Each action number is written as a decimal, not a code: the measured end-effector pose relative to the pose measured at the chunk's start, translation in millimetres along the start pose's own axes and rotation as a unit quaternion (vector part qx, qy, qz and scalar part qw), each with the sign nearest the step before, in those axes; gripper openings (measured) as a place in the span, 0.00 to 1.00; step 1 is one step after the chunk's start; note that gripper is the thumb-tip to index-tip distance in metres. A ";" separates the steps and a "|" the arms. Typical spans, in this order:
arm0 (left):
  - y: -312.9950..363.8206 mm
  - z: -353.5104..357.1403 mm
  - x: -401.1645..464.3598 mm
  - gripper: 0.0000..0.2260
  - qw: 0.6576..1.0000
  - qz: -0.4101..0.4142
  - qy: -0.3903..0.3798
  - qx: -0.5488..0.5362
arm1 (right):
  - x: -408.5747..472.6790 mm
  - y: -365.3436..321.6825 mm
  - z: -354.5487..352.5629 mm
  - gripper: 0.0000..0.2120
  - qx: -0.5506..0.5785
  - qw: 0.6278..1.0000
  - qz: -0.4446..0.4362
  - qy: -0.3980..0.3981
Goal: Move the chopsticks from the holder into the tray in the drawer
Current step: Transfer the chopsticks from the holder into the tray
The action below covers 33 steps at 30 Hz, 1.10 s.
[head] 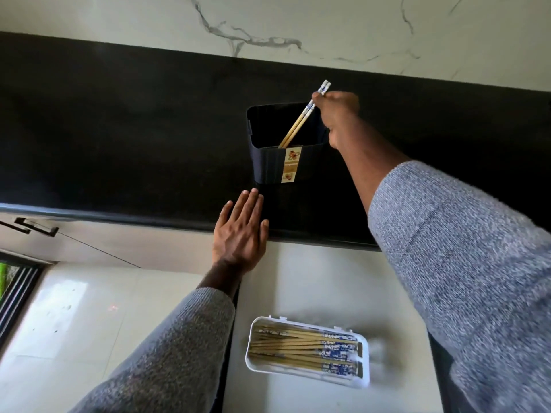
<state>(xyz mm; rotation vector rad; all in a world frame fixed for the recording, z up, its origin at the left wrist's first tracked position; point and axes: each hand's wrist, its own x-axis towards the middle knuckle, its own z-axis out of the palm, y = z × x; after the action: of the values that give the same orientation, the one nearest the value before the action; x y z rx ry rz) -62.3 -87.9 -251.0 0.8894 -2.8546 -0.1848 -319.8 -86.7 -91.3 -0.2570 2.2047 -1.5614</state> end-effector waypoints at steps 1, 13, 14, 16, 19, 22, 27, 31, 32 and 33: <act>1.1 -0.1 0.8 0.28 1.000 0.004 -0.002 0.001 | 0.3 0.7 -1.6 0.05 0.007 1.000 -0.006 0.004; 0.1 -3.1 0.0 0.29 1.000 0.003 -0.013 0.002 | -43.8 -1.3 -50.2 0.06 0.218 0.973 -0.038 0.066; 0.3 -4.1 -0.5 0.29 1.000 0.003 -0.012 -0.001 | -52.1 2.8 -58.3 0.05 0.257 0.964 -0.020 0.064; 0.5 -6.5 -0.4 0.29 1.000 0.009 -0.016 -0.005 | -71.9 16.6 -74.6 0.04 0.339 0.940 0.006 0.046; 1.1 -9.1 -1.1 0.29 1.000 0.011 -0.015 -0.014 | -109.4 55.0 -96.7 0.03 0.430 0.903 0.007 0.016; 1.7 -9.9 -2.2 0.29 1.000 0.016 -0.010 -0.020 | -151.8 110.3 -115.1 0.06 0.435 0.899 0.045 0.037; 0.7 -8.7 -2.5 0.28 1.000 0.016 -0.018 -0.016 | -231.8 229.0 -124.7 0.08 0.396 0.888 0.175 0.153; 0.4 -8.5 -1.9 0.27 0.999 0.018 -0.023 -0.019 | -285.5 298.8 -113.2 0.10 0.346 0.874 0.264 0.217; 0.2 -8.6 -1.6 0.27 0.999 0.019 -0.024 -0.021 | -293.0 308.8 -109.0 0.11 0.326 0.875 0.277 0.227; 0.0 -8.9 -1.3 0.27 0.999 0.019 -0.024 -0.023 | -298.3 315.5 -104.4 0.12 0.310 0.878 0.284 0.231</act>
<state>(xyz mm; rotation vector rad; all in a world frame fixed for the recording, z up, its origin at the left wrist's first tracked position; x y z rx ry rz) -59.6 -87.8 -242.4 0.8330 -2.8954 -0.2692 -70.6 228.0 -286.9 0.9546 1.6786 -1.9666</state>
